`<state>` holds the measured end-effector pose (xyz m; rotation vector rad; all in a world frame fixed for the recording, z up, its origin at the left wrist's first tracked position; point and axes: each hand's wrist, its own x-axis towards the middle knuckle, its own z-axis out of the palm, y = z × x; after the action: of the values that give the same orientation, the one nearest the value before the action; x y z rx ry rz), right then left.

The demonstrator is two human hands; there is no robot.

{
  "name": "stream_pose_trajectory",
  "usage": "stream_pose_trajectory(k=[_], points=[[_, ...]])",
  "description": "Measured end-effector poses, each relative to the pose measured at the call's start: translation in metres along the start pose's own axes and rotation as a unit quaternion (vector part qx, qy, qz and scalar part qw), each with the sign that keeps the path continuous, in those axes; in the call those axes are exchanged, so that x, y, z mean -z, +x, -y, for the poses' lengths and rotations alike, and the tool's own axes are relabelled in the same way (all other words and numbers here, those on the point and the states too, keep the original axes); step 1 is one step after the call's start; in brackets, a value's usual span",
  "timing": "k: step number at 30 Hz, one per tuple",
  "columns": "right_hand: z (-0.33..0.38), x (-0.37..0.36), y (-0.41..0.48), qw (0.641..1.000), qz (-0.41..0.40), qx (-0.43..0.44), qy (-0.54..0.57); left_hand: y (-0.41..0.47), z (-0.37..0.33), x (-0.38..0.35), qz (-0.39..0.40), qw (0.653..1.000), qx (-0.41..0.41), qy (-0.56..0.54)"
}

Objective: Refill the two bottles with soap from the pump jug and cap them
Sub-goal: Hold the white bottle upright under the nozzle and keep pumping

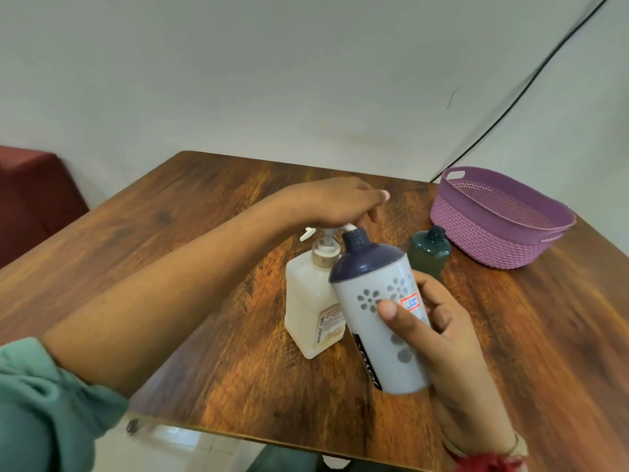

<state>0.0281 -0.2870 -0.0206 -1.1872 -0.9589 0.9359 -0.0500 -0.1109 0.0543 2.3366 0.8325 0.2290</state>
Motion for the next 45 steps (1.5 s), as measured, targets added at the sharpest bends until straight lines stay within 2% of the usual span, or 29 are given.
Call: stream_pose_trajectory(k=[6,11,15,23,31,37,42,45], points=[[0.001,0.0,-0.002,1.0,-0.009,0.0,-0.002,-0.005,-0.003,0.001,-0.097,0.994,-0.047,-0.005],[0.002,0.001,-0.004,1.0,-0.01,0.005,-0.001,-0.007,-0.001,-0.001,-0.174,0.973,-0.069,-0.133],[0.002,0.002,-0.006,1.0,-0.009,0.001,-0.002,-0.007,-0.002,0.0,-0.213,0.956,-0.058,-0.196],[-0.001,0.005,-0.009,1.0,-0.006,0.002,-0.001,-0.015,0.004,-0.006,-0.257,0.923,-0.061,-0.279],[-0.006,0.009,-0.013,1.0,-0.013,0.018,-0.004,-0.039,0.052,-0.047,-0.307,0.9,-0.11,-0.289],[-0.015,0.007,-0.017,0.998,-0.038,0.044,0.015,-0.052,0.071,-0.079,-0.276,0.916,-0.09,-0.277],[-0.03,0.006,-0.022,0.996,-0.07,0.047,0.022,-0.067,0.074,-0.096,-0.306,0.908,-0.076,-0.274],[-0.04,0.005,-0.027,0.995,-0.087,0.041,0.028,-0.075,0.082,-0.112,-0.29,0.913,-0.083,-0.275]])
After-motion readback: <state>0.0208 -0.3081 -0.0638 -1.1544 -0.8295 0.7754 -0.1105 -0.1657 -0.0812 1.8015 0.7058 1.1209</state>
